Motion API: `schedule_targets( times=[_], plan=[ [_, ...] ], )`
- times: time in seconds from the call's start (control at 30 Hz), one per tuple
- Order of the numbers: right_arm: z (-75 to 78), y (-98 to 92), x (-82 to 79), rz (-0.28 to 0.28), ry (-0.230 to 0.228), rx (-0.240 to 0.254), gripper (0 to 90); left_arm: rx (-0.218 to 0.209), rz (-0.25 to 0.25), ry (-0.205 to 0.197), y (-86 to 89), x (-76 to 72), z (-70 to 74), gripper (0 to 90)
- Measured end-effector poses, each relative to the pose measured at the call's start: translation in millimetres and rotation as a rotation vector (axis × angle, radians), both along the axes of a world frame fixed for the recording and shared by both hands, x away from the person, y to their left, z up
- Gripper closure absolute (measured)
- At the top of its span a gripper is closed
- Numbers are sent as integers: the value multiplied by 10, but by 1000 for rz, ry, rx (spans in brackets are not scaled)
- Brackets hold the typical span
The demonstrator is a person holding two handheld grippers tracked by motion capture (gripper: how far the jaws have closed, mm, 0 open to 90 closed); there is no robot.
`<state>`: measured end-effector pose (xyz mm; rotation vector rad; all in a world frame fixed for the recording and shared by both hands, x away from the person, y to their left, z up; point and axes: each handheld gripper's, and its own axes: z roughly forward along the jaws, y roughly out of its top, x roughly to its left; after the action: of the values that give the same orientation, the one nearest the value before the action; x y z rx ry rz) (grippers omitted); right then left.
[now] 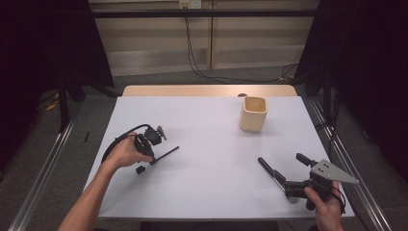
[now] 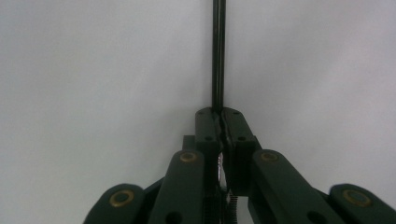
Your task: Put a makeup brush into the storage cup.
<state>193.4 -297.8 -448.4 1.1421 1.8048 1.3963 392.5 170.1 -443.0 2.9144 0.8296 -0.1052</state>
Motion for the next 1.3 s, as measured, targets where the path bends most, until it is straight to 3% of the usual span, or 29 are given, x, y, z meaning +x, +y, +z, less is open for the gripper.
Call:
schedule_targets(
  times=[0.23, 0.47, 0.67, 0.93, 1.03, 1.2, 1.3],
  plan=[
    [-1, 1, 8, 2, -1, -4, 0, -42, 20, 5, 49, 24, 6, 862],
    [-2, 1, 7, 1, 1, -2, 0, -130, 54, -24, 105, 29, 99, 863],
    [-1, -1, 6, 2, -2, -3, 0, -257, 113, -101, 186, -17, 214, 863],
    [-1, 2, 7, 0, 1, -1, 0, -348, 146, -153, 284, -109, 245, 862],
    [-1, 3, 8, 0, 0, -1, 0, -386, 163, -190, 320, -150, 255, 863],
    [0, 0, 6, -1, -2, -1, 0, -489, 226, -265, 419, -198, 249, 862],
    [-1, 1, 9, -3, 0, 2, 0, -543, 237, -304, 454, -254, 245, 862]
  ],
)
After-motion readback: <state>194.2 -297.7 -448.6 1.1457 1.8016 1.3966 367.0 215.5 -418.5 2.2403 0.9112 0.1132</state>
